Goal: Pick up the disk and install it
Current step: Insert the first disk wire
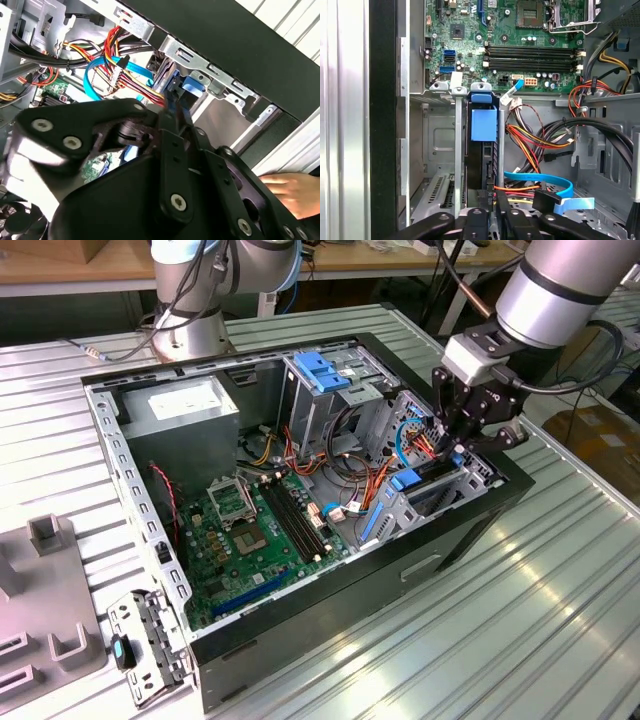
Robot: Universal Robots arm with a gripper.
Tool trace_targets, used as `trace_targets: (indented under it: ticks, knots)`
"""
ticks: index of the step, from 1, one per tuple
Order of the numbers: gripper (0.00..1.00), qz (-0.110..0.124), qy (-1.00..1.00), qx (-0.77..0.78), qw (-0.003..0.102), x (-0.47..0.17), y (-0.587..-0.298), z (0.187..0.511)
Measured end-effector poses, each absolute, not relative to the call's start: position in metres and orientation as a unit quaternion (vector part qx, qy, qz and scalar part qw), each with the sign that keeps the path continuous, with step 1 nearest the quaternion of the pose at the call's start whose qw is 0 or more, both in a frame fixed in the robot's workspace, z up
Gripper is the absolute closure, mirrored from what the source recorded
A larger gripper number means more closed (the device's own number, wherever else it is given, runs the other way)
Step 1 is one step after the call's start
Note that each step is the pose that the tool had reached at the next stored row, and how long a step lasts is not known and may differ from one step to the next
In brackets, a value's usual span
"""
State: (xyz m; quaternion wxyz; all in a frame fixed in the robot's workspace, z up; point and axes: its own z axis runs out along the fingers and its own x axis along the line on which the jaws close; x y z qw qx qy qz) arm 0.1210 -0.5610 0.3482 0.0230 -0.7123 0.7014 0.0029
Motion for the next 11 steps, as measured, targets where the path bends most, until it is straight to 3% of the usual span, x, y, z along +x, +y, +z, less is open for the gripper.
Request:
trace_targets:
  ticks: [2,11]
  knots:
    - [0.89,0.003,0.701,-0.712,0.023,0.1210,-0.5610,0.3483]
    - [0.89,0.003,0.701,-0.712,0.023,0.1210,-0.5610,0.3492]
